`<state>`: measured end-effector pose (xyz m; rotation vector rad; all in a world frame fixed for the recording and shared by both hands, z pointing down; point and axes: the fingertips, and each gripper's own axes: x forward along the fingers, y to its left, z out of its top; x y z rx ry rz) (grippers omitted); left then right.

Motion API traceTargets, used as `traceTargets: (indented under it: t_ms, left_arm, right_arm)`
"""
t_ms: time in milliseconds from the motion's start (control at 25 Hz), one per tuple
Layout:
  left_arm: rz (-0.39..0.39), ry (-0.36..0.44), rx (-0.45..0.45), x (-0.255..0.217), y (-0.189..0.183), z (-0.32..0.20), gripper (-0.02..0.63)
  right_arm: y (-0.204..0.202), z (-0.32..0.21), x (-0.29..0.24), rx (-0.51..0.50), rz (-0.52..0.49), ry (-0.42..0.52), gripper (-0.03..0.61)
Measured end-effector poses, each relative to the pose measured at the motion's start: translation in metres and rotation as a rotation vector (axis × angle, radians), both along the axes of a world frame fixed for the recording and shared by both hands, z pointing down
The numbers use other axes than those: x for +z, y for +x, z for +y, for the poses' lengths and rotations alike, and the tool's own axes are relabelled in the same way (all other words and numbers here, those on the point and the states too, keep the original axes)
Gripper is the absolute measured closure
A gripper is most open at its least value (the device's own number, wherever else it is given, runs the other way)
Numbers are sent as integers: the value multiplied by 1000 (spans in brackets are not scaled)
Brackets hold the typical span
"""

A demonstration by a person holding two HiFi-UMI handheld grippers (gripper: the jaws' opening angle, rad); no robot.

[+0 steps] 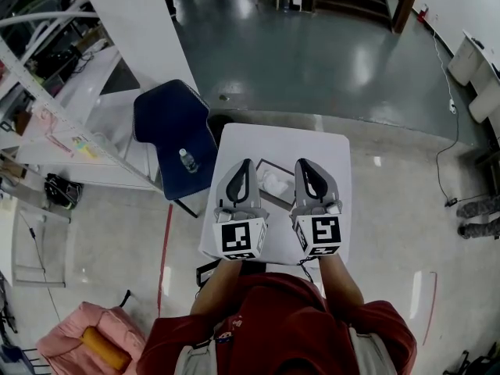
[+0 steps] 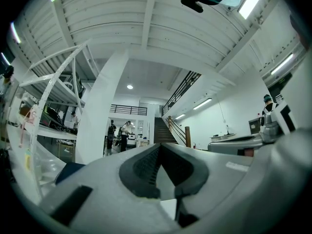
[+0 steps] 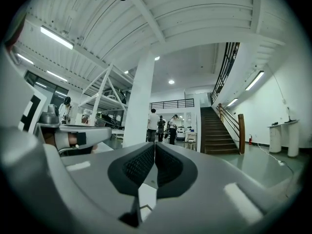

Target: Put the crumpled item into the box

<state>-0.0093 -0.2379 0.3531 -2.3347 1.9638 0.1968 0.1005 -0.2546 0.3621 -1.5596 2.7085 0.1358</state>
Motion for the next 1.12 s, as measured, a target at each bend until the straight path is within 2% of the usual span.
traceTargets:
  t_ms: [200,760,960,1120]
  left_arm:
    - [-1,1,3,2,0,0,611]
    - [5,-3,12,2,-4,-1,611]
    - [11,-10,9,5,-9,-1,611]
    - [17,-12,6,6,-12,-3,611]
  right_arm:
    - [-5,2,3,-35,10,-8,577]
    - [-11,0,6,-11,42,-22,577]
    - [-18,0,14,-15,62,-53,577]
    - [-20,-4,13,-12,64,-37,577]
